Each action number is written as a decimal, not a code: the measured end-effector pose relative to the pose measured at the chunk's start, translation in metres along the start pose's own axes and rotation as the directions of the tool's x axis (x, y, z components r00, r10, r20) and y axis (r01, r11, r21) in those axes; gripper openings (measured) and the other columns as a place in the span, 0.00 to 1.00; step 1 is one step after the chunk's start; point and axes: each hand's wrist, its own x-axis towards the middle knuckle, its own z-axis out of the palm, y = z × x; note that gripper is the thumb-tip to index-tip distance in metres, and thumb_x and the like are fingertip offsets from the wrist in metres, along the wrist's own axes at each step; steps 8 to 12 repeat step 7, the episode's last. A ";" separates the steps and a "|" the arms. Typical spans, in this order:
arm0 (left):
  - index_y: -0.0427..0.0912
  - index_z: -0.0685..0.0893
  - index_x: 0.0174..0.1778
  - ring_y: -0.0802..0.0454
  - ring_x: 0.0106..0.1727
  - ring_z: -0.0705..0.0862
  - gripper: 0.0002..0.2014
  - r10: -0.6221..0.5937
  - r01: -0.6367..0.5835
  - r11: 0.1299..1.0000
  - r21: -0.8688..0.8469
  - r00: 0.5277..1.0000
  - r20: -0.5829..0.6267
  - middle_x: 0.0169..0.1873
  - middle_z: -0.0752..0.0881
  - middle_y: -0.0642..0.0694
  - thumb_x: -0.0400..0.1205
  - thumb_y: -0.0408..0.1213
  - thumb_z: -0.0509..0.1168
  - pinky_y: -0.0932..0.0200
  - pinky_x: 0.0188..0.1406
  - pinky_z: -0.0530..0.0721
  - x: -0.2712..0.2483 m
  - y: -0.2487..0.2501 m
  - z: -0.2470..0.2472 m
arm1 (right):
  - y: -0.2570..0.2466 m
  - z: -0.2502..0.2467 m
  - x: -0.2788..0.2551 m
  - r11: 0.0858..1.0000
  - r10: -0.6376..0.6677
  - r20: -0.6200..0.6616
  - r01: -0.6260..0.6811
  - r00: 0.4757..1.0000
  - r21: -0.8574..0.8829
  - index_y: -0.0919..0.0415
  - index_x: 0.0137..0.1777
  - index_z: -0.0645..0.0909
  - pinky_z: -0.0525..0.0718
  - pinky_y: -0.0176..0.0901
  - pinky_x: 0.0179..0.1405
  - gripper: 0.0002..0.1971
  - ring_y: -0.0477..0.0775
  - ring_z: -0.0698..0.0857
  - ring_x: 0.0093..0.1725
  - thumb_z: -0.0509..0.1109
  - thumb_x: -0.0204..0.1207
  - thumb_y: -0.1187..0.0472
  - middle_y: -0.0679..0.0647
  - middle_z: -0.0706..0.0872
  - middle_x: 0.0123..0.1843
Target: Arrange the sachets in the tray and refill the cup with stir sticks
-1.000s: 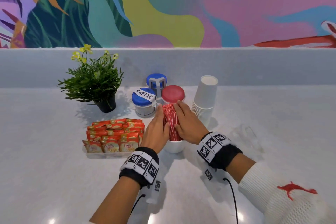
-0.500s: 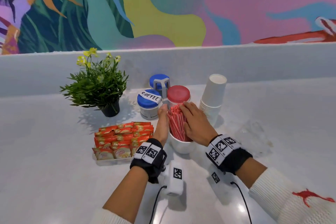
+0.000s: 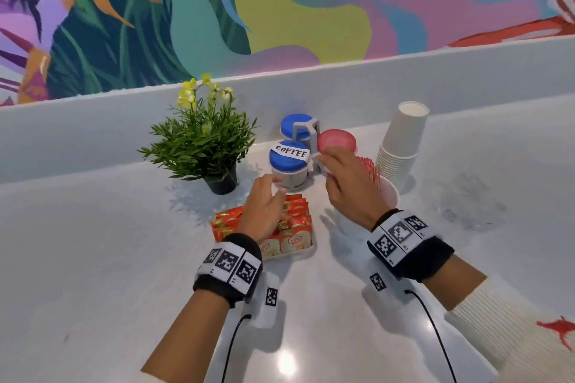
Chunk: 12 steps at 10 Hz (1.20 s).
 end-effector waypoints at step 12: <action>0.45 0.67 0.75 0.45 0.80 0.58 0.20 -0.108 0.046 0.819 0.572 0.991 0.076 0.79 0.63 0.43 0.87 0.42 0.46 0.42 0.78 0.55 -0.020 -0.037 0.009 | -0.018 0.072 -0.026 0.992 0.002 0.597 0.072 0.803 -0.100 0.66 0.81 0.53 0.58 0.54 0.80 0.30 0.59 0.55 0.82 0.57 0.82 0.57 0.60 0.56 0.82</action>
